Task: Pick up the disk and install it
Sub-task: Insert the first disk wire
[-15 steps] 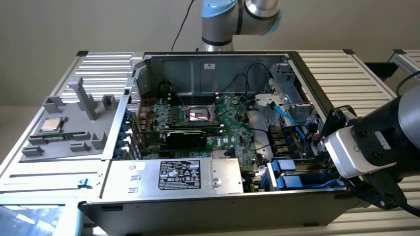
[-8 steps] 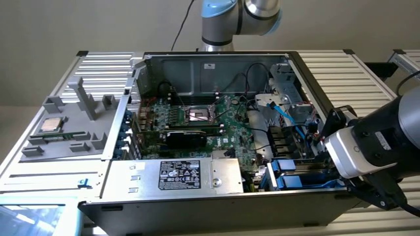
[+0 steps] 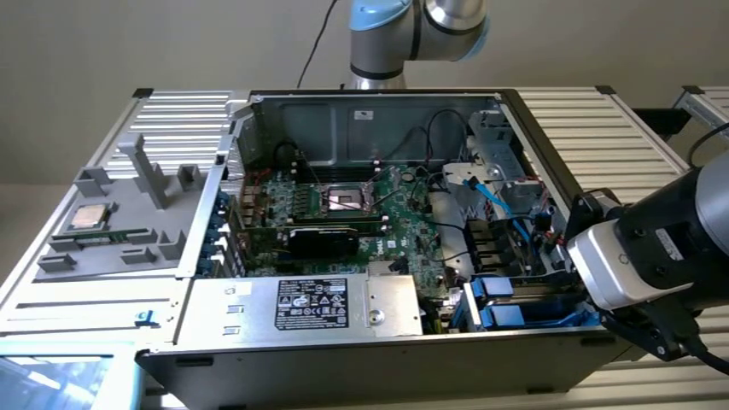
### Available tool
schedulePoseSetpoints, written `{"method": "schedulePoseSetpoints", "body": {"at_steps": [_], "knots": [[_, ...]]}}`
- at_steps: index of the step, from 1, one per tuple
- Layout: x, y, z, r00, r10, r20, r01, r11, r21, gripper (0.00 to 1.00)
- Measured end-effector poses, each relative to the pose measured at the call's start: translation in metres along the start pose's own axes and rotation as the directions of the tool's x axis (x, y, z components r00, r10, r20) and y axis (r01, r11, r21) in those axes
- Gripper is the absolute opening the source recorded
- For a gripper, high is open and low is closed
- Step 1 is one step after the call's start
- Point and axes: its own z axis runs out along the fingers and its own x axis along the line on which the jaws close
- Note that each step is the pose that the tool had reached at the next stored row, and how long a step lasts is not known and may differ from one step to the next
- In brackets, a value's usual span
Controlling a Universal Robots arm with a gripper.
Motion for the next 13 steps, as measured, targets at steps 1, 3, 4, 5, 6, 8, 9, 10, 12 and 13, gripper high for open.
{"method": "schedulePoseSetpoints", "body": {"at_steps": [1,3,4,5,6,8,9,10,12,13], "knots": [[0.000,0.0000,0.0000,1.0000,0.000,0.0000,0.000,1.0000,-0.0001,0.24],[0.000,0.0000,0.0000,1.0000,-0.001,0.0001,0.001,1.0000,-0.0002,0.24],[0.000,0.0000,0.0001,1.0000,-0.001,0.0002,0.001,1.0000,-0.0002,0.22],[0.000,0.0000,0.0001,1.0000,-0.001,0.0003,0.001,1.0000,-0.0001,0.17],[0.000,0.0000,0.0001,1.0000,-0.001,0.0004,0.001,1.0000,-0.0002,0.17],[0.000,0.0000,0.0001,1.0000,-0.001,0.0005,0.001,1.0000,-0.0001,0.17],[0.000,0.0000,0.0001,1.0000,-0.001,0.0005,0.001,1.0000,-0.0001,0.17],[0.000,0.0000,-0.0007,1.0000,-0.001,0.0004,0.001,1.0000,-0.0002,0.17],[-0.002,0.0006,-0.0068,1.0000,-0.001,0.0003,0.001,1.0000,0.0000,0.17],[-0.004,0.0010,-0.0105,1.0000,-0.001,-0.0009,0.001,1.0000,-0.0002,0.17]]}}
